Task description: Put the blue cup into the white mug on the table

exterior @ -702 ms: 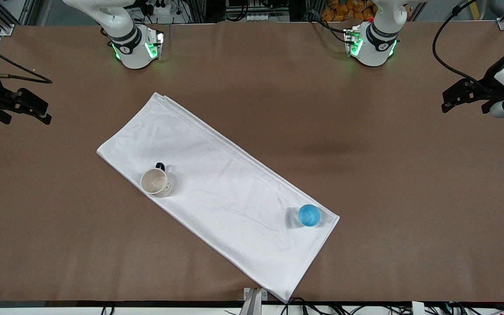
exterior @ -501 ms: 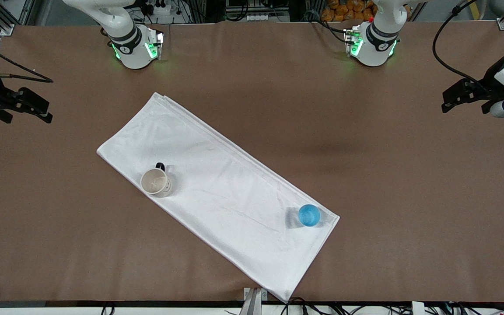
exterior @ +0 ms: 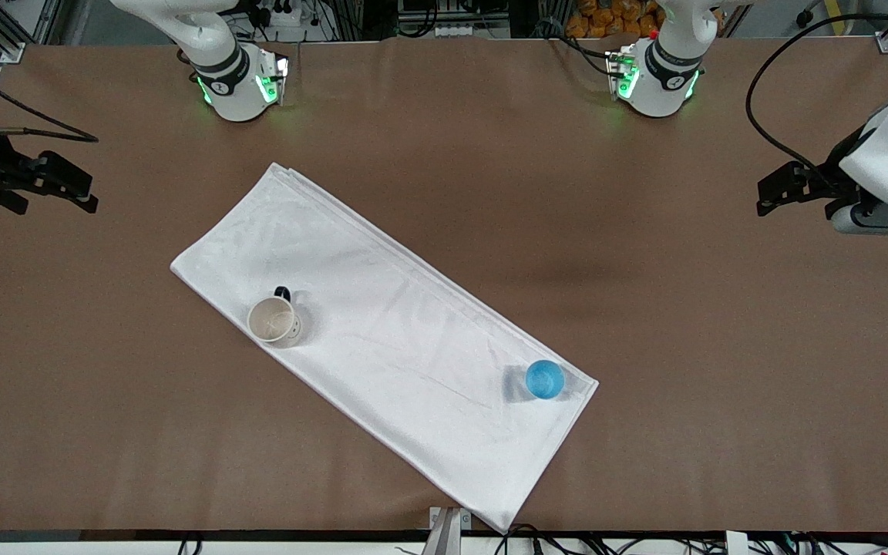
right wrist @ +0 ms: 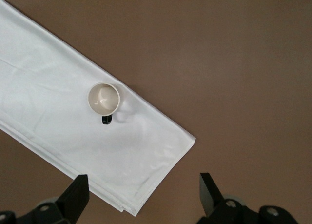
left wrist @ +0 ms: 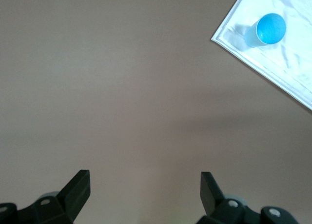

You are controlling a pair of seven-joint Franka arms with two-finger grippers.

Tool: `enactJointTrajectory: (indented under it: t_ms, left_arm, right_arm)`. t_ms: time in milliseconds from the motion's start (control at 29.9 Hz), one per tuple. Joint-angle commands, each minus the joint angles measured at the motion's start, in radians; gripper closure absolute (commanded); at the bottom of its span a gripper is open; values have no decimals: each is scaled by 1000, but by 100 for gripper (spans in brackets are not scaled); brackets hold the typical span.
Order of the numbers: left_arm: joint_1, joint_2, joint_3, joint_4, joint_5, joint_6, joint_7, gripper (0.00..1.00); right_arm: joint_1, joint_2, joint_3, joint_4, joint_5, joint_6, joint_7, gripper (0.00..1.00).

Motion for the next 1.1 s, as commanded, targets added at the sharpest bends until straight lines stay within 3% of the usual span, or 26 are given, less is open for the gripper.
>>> enactJointTrajectory:
  t_ms: [0,334,635,769,1070]
  left_arm:
    - [-4,67,-3,32,-35,22,-25,0]
    - [-93,193,-17,51,-27,120,-125,0]
    - [-161,302,-17,57,-20,272,-241,0]
    - [-171,360,-17,103,-23,293,-281,0]
    - [-196,476,-18,166,-26,390,-381,0]
  right_arm:
    - [18,-10,8,-38,13,-12,-11,0]
    - [75,-18,6,-205,13,109,-10,0]
    - [124,-20,6,-480,13,414,3,0]
    - [141,-4,6,-573,13,549,48,0]
    - [204,85,5,-617,13,679,174,0]
